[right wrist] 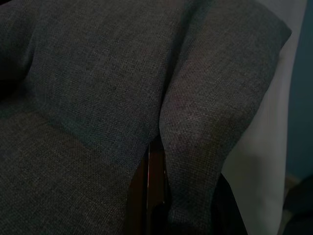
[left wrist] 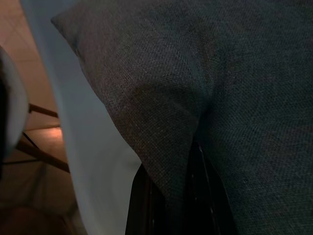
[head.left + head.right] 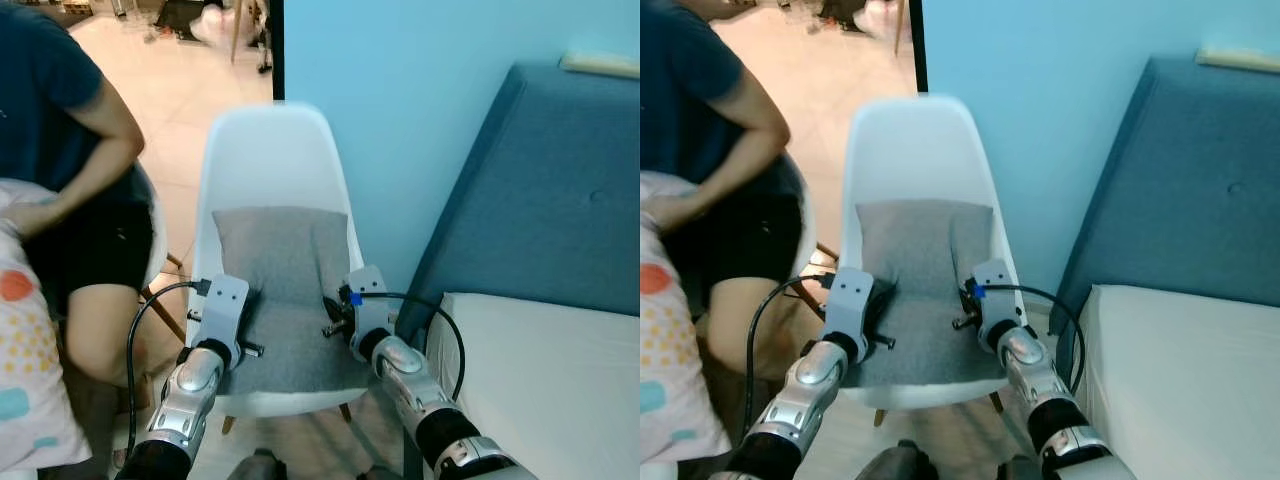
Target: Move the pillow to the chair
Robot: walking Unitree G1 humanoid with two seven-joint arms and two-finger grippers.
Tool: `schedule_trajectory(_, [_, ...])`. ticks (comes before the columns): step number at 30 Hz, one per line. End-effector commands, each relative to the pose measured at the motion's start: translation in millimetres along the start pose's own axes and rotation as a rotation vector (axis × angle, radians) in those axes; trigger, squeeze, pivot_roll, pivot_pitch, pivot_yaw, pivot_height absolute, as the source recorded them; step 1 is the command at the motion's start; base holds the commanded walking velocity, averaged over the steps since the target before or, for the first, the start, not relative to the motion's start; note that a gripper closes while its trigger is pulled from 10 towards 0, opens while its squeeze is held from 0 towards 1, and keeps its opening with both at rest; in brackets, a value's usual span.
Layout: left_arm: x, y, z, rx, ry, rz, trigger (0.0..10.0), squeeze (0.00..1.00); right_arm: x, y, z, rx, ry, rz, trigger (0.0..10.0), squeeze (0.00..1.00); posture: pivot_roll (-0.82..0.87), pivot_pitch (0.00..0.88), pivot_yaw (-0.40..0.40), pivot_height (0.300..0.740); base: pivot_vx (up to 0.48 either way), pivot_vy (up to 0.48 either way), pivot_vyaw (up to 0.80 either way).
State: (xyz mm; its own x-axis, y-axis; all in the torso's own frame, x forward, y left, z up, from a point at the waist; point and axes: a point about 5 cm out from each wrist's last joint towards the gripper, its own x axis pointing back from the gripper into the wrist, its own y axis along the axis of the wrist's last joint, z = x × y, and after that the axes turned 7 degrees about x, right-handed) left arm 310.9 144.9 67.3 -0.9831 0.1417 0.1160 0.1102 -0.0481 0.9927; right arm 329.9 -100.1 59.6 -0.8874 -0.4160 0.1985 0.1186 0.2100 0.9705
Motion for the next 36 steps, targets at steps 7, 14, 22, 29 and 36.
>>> schedule_trajectory(7, [-1.4,22.1,32.1,-0.057,0.084,-0.082,10.0,0.00,11.3,-5.1,-25.2,-0.018,-0.098,-0.004,10.0,0.00,0.09,0.287,-0.009,0.629,0.000,0.000,0.00])
schedule_trajectory(14, [-2.2,25.9,35.3,-0.063,0.088,-0.092,10.0,0.00,8.5,2.0,-28.3,-0.015,-0.111,-0.025,10.0,0.00,0.08,0.300,-0.008,0.624,0.000,0.000,0.00])
schedule_trajectory(22, [-1.9,25.6,38.4,-0.067,0.101,-0.088,10.0,0.00,3.5,9.9,-33.6,-0.014,-0.131,-0.028,10.0,0.00,0.08,0.311,-0.011,0.624,0.000,0.000,0.00])
schedule_trajectory(29, [1.4,21.5,41.1,-0.059,0.126,-0.074,10.0,0.00,-0.5,15.9,-29.1,-0.020,-0.106,-0.049,10.0,0.00,0.08,0.321,-0.017,0.599,0.000,0.000,0.00])
schedule_trajectory(36, [2.2,19.3,48.4,-0.069,0.174,-0.057,10.0,0.00,-4.1,20.0,-27.0,0.000,-0.082,-0.051,10.0,0.00,0.07,0.329,-0.025,0.591,0.000,0.000,0.00])
